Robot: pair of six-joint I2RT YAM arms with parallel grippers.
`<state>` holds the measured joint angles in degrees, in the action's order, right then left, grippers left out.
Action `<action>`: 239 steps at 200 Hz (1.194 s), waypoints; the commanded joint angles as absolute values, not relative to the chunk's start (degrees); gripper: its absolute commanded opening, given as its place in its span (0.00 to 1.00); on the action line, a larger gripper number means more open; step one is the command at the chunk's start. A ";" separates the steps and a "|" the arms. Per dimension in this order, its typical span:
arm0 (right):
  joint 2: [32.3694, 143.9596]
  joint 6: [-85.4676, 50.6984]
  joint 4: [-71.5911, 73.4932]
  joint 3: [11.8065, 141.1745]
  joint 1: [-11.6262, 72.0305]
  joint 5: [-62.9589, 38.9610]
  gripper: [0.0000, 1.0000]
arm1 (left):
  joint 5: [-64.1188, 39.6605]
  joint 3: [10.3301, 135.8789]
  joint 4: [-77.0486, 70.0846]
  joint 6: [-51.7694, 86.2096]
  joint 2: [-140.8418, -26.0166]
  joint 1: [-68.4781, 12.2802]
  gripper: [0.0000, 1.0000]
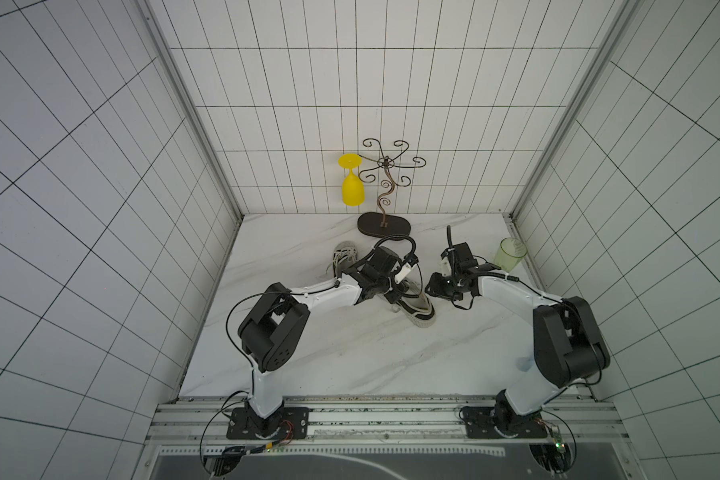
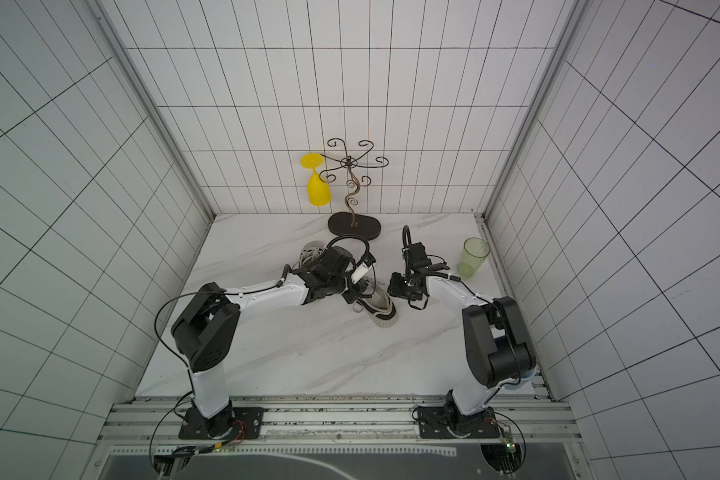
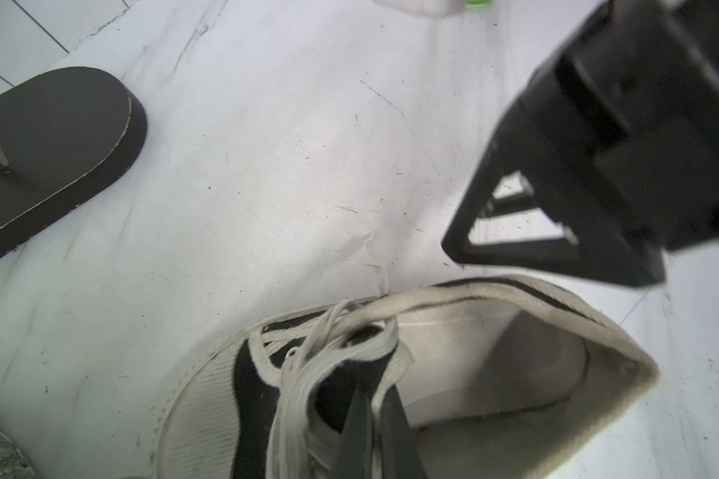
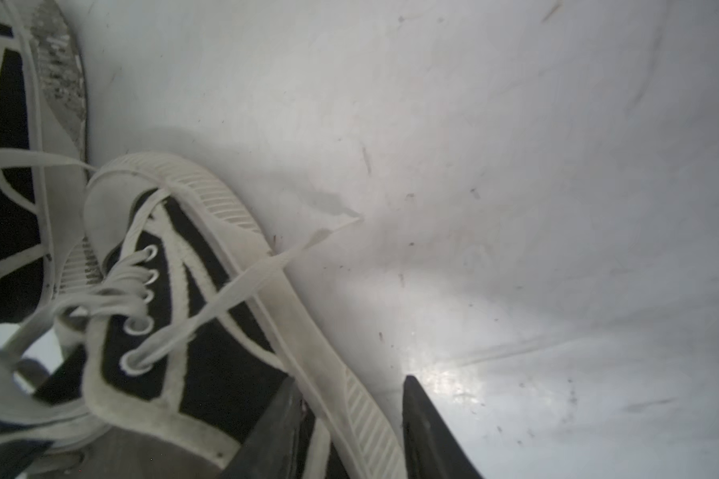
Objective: Insert the insole into the shoe
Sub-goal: Move the shoe to the center of the board.
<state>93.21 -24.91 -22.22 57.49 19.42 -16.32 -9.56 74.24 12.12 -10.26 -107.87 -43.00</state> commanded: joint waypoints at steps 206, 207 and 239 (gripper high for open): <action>92.38 -29.54 -21.20 63.63 22.85 -21.81 0.69 | -3.21 80.44 11.16 -8.37 -111.71 -42.03 0.00; 92.33 -29.53 -21.11 63.63 22.85 -21.76 0.69 | -3.19 80.43 11.16 -8.41 -111.71 -42.02 0.00; 93.65 -31.36 -19.94 64.60 22.17 -22.65 0.67 | 4.65 81.64 9.69 -8.36 -112.85 -42.02 0.00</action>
